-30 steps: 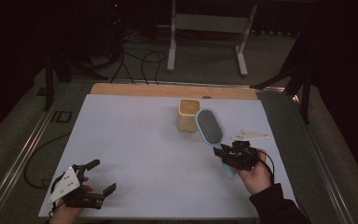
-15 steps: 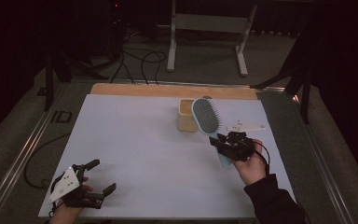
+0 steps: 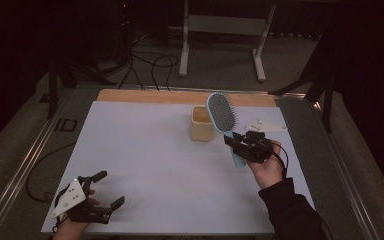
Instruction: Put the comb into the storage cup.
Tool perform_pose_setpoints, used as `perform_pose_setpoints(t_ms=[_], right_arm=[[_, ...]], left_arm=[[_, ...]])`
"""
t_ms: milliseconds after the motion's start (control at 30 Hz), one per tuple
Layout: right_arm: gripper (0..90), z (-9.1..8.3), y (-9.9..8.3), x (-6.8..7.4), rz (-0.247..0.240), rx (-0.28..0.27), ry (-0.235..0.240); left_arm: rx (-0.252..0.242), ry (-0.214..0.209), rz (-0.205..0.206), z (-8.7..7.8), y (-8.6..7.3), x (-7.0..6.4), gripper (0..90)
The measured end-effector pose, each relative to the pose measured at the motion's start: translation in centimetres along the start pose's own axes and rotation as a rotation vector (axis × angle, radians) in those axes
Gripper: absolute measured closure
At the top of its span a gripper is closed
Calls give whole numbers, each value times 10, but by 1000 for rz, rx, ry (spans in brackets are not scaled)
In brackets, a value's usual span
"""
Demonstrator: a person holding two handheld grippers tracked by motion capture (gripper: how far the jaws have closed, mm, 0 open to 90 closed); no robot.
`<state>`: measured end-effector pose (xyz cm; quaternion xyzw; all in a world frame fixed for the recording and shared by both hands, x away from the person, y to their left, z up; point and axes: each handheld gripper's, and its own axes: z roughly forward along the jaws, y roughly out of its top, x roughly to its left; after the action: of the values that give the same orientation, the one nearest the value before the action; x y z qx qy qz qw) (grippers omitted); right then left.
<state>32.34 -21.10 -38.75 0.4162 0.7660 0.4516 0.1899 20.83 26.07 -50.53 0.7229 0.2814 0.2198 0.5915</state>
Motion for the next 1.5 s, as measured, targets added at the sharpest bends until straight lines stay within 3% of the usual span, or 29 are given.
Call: perform_pose_setpoints(t_ms=[867,1500], right_arm=[[707,23,39,-5,23,-134,-14],[707,42,65,-18,49,-238,-19]], left_arm=[[0,1,0,0,0,0,0],[-4,-1,-5,-1,-1,1,0]])
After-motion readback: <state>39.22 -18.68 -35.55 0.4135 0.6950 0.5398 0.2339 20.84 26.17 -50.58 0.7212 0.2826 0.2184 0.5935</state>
